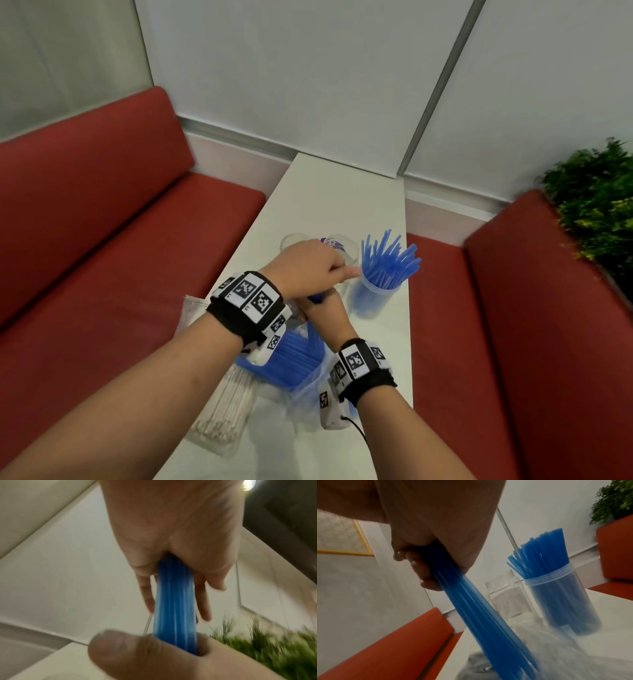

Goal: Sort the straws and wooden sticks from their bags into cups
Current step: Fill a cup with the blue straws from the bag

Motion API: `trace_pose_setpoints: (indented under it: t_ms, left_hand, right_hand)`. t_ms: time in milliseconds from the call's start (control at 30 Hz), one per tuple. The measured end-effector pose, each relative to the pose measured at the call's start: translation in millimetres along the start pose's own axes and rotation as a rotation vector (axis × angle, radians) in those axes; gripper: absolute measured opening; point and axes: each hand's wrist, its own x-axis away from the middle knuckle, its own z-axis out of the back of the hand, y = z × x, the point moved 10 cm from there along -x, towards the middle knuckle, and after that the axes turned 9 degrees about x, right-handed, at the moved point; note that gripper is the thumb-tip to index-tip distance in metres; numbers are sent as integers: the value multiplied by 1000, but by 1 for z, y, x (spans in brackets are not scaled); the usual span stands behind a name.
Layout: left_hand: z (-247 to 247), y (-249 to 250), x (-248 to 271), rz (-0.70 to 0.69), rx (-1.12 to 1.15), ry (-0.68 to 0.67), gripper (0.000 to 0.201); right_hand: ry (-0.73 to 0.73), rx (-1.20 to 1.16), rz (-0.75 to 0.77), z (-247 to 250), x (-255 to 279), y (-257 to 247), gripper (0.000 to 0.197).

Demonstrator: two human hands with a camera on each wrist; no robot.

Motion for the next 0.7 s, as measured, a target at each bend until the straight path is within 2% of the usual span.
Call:
trace_pose_setpoints:
  t_ms: [33, 100, 133, 167, 200, 233, 333, 400, 467, 533, 700]
  left_hand:
    - [6, 0, 3, -14, 207, 65, 48]
    - [33, -15, 8, -6, 675, 304, 38]
    - [45, -30, 13, 25, 860, 427, 36]
    - [48, -47, 17, 87, 1011, 496, 38]
    - [40, -63, 19, 177, 1140, 485, 39]
    - [20, -75, 21, 290, 1255, 391, 41]
    - [-55, -77, 34, 608, 1580, -36, 51]
    - [-89, -64, 42, 736, 1829, -188, 45]
    - [-107, -52, 44, 810, 2083, -240, 36]
    - [-117, -48, 44, 856, 2220, -236, 31]
    - [-129, -54, 45, 873, 2181, -200, 28]
  right_hand:
    - [4, -7, 16, 3, 1, -10, 26]
    - [25, -23, 67, 15, 4, -33, 32]
    - [47, -39, 91, 26, 7, -47, 34]
    - [73, -74, 121, 38, 10, -64, 35]
    - [96, -125, 162, 49, 12, -84, 35]
    - [114, -180, 205, 59, 13, -104, 35]
    - [119, -342, 303, 74, 13, -150, 40]
    - [102, -389, 333, 71, 12, -162, 40]
    - [94, -361, 329, 63, 13, -160, 39]
    - [92, -334, 325, 60, 16, -153, 37]
    - [79, -356, 369, 69, 19, -156, 30]
